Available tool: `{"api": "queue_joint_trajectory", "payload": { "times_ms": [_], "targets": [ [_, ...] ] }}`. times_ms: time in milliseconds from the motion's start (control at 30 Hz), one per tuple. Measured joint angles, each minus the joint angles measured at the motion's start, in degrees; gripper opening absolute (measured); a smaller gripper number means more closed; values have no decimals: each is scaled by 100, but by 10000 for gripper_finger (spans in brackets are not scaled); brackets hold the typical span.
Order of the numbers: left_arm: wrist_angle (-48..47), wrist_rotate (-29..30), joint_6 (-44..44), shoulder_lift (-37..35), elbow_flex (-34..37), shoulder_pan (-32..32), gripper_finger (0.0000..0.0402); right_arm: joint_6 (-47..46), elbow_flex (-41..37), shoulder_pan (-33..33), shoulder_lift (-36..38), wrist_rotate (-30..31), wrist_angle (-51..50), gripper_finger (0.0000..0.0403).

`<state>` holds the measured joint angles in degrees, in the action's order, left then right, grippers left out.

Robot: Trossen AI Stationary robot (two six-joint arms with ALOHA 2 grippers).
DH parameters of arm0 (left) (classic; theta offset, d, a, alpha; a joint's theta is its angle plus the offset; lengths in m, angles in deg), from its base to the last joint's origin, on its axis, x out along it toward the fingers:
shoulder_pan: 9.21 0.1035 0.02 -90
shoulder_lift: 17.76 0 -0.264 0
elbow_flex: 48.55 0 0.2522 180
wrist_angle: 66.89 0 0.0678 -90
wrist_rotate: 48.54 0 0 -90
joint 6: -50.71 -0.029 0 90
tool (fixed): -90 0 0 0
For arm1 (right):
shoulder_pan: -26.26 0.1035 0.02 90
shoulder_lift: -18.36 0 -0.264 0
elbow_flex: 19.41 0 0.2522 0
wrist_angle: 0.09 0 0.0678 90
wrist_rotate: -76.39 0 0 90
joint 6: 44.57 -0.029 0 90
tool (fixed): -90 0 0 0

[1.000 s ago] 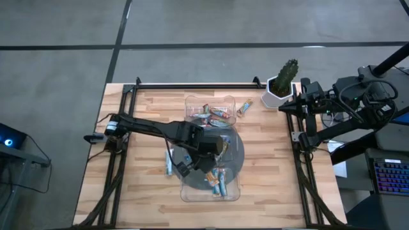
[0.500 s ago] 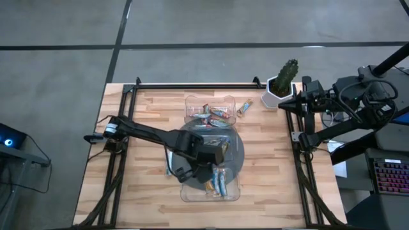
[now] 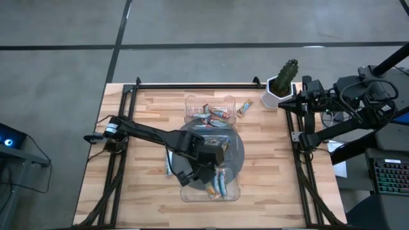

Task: Pick and place Granola Bars by type
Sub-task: Put the yellow granola bar into the bottom transparent bin

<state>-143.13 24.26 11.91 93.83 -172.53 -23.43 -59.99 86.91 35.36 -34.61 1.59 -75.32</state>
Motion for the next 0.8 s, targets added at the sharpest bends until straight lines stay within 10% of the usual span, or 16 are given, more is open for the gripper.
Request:
{"api": "queue_joint_trajectory", "payload": {
  "times_ms": [433,800],
  "targets": [
    [71,767,122,-5,-15,2,120,-59,0,0,0,103,2,8],
    [-117,790,983,-731,-201,206,54,22,0,0,0,151,11,8]
  ]
}}
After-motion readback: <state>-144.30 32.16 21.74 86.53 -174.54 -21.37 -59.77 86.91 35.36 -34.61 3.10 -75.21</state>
